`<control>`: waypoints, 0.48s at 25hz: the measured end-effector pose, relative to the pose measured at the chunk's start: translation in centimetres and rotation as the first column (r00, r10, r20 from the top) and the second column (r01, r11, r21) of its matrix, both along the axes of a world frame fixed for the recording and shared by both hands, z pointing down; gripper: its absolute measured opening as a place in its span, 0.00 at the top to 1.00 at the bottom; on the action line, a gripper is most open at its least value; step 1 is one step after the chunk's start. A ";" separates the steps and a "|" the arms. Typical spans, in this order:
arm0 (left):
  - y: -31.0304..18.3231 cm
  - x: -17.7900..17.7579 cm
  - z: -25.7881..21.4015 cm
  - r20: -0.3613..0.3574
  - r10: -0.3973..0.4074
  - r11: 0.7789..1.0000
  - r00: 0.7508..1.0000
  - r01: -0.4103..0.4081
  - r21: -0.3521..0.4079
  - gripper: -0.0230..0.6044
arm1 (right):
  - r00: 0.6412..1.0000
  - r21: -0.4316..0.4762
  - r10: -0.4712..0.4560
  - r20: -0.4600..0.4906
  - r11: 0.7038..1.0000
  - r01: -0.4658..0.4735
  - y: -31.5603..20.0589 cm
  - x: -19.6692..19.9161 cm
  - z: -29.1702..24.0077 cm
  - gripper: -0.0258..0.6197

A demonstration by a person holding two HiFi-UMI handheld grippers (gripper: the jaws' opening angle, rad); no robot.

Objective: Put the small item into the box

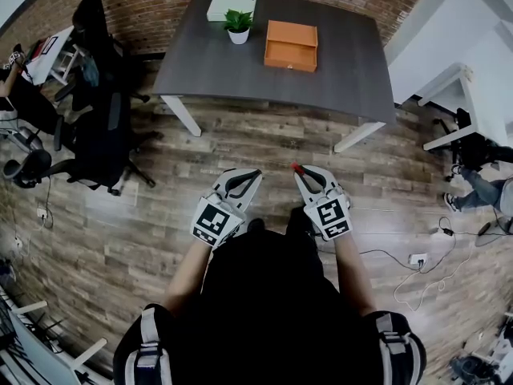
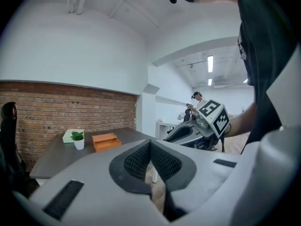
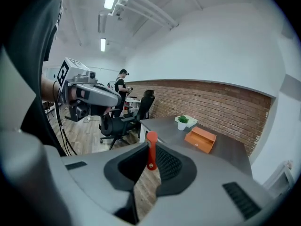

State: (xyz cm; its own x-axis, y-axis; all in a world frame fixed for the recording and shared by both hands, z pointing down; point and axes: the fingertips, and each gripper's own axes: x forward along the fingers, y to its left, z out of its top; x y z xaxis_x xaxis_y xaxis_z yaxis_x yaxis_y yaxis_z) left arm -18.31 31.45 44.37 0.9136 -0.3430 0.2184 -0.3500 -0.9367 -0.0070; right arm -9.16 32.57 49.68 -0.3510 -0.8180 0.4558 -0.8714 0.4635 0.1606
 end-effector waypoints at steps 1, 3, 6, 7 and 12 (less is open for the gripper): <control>-0.1 0.2 0.0 -0.002 0.000 1.000 1.000 0.000 -0.001 0.93 | 1.000 0.001 -0.003 -0.001 1.000 0.003 -0.1 0.1 -0.1 0.86; -0.3 0.5 -0.1 -0.004 0.001 1.000 1.000 -0.001 -0.003 0.93 | 1.000 0.002 -0.007 -0.006 1.000 0.007 -0.3 0.3 -0.2 0.86; -0.5 1.0 0.0 0.000 0.005 1.000 1.000 -0.005 -0.008 0.93 | 1.000 0.004 -0.004 -0.006 1.000 0.004 -0.5 0.9 -0.3 0.86; -0.5 1.3 0.1 0.002 0.007 1.000 1.000 -0.007 -0.011 0.93 | 1.000 0.004 0.000 -0.005 1.000 0.000 -0.6 1.2 -0.3 0.86; -0.5 2.4 0.6 0.013 0.023 0.999 1.000 -0.023 -0.032 0.93 | 1.000 -0.008 0.013 0.000 1.000 -0.013 -1.0 2.5 0.3 0.86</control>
